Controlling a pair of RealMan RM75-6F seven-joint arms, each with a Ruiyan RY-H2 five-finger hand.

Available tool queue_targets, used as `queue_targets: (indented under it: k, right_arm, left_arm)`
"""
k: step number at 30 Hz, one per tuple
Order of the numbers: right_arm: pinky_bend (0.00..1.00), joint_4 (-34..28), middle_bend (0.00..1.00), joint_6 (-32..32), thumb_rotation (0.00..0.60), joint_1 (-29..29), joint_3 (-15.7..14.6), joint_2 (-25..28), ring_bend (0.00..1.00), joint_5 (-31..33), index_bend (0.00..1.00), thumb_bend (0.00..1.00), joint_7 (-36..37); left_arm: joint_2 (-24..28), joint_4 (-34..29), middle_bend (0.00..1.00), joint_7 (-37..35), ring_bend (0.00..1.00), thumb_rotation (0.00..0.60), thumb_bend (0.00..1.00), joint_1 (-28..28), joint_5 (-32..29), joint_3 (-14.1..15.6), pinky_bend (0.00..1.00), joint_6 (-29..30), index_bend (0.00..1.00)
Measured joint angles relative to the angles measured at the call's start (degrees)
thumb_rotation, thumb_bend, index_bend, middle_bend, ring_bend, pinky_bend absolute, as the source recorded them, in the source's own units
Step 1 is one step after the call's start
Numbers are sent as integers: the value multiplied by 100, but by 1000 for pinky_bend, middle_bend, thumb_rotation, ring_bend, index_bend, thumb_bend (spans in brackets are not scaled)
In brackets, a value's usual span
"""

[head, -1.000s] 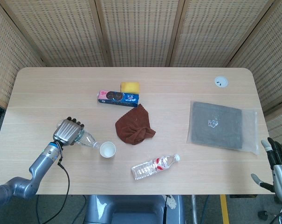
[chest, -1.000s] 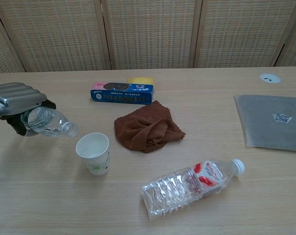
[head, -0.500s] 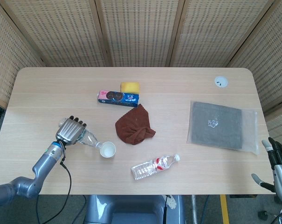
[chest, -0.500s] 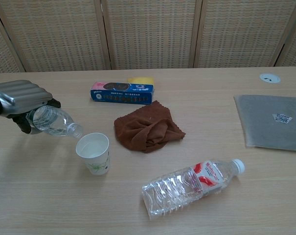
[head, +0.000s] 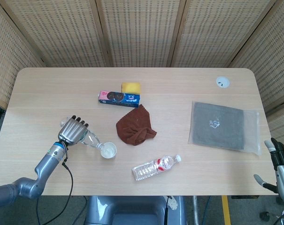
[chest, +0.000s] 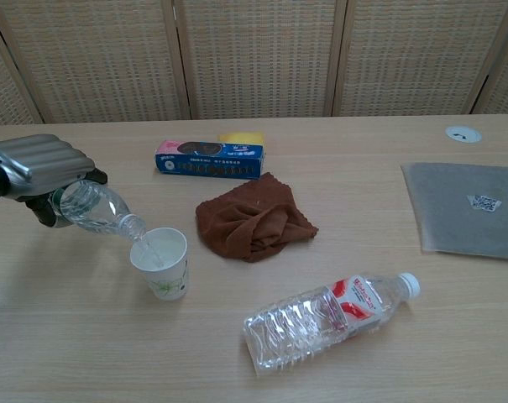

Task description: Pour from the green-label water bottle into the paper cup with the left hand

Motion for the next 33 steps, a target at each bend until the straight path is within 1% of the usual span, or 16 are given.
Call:
queue_targets:
  k: [6, 11, 18, 24, 27, 33]
  right_arm:
    - [0, -2, 0, 3, 600, -1, 1, -1, 0, -1, 0, 0, -13]
    - [0, -1, 0, 6, 600, -2, 1, 1, 0, -3, 0, 0, -8]
    - [0, 6, 0, 11, 600, -5, 0, -2, 0, -6, 0, 0, -7]
    - [0, 0, 0, 0, 600, -1, -1, -8, 0, -3, 0, 0, -26]
    - [0, -10, 0, 2, 600, -1, -2, -11, 0, -10, 0, 0, -41]
    - [0, -13, 0, -10, 600, 3, -6, -17, 0, -10, 0, 0, -57]
  left_arm:
    - [9, -38, 481, 90, 298, 600, 570, -24, -16, 18, 301, 59, 593]
    - [27, -62, 481, 22, 298, 600, 569, -20, -49, 9, 301, 61, 593]
    - [94, -81, 481, -423, 298, 600, 569, 14, -52, -44, 301, 10, 593]
    - [202, -135, 481, -1176, 298, 600, 570, 68, 16, -134, 301, -88, 593]
    - [272, -189, 481, -1700, 298, 600, 570, 107, 22, -213, 302, -176, 593]
    - [432, -289, 480, -3068, 298, 600, 570, 211, -19, -469, 301, -408, 593]
